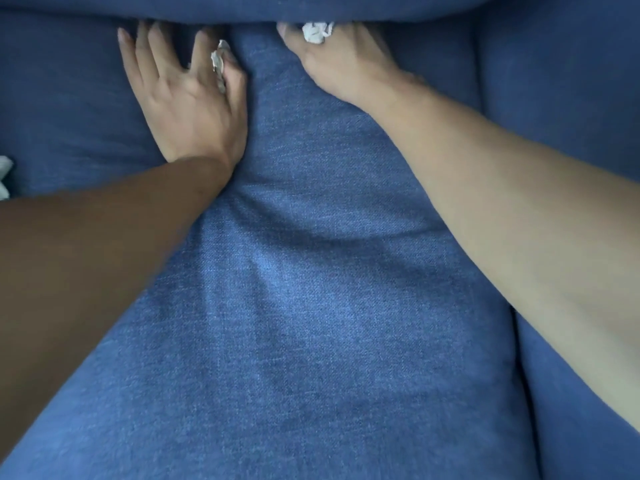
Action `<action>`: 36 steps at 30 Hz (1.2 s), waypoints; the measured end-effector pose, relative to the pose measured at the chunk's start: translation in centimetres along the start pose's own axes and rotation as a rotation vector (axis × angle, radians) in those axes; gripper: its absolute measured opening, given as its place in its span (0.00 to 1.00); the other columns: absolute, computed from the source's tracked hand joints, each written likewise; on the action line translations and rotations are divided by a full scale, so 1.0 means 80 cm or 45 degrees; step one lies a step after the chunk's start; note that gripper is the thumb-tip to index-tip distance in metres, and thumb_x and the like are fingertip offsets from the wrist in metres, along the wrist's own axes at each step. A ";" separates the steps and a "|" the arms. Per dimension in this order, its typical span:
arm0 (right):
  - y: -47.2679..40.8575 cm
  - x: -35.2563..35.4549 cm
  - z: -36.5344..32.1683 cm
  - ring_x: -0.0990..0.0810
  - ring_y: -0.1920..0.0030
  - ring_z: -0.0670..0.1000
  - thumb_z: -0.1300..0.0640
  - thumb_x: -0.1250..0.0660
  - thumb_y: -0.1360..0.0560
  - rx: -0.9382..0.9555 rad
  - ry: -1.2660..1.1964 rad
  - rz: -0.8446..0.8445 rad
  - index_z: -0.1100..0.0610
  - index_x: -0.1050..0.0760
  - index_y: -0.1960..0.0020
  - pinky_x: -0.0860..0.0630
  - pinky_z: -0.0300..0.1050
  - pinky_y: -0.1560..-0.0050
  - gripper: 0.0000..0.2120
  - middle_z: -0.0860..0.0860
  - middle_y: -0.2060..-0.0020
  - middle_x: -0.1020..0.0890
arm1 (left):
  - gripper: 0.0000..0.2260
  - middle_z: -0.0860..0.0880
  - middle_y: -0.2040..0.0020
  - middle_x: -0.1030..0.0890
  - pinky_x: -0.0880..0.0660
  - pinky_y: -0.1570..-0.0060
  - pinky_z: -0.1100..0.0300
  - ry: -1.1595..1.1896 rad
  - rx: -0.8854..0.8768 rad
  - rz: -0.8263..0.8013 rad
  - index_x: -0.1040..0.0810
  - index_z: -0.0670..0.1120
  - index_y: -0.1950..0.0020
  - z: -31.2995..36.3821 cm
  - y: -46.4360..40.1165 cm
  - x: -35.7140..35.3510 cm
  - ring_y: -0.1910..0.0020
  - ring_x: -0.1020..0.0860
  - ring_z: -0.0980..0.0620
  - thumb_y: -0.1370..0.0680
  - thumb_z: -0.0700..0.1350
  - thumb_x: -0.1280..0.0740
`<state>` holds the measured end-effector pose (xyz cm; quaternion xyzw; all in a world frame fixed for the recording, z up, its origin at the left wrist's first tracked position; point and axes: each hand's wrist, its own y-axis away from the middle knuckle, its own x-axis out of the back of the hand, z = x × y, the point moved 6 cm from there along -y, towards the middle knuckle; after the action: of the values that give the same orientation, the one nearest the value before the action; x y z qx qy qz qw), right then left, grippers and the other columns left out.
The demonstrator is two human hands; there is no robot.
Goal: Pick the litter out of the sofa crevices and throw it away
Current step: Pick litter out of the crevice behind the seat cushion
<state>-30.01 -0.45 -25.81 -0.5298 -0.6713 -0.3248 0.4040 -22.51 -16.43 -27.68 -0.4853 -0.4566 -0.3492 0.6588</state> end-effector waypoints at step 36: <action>0.125 0.057 -0.004 0.25 0.54 0.56 0.57 0.37 0.25 -0.052 0.040 0.451 0.56 0.21 0.49 0.27 0.49 0.52 0.08 0.52 0.55 0.20 | 0.13 0.39 0.39 0.22 0.30 0.36 0.49 0.726 -0.104 -0.169 0.22 0.39 0.41 0.018 0.051 0.068 0.40 0.25 0.39 0.19 0.44 0.41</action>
<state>-20.71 3.60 -21.55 -0.6429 -0.5542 -0.2704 0.4544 -17.34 -14.01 -23.70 -0.3627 -0.2695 -0.5320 0.7161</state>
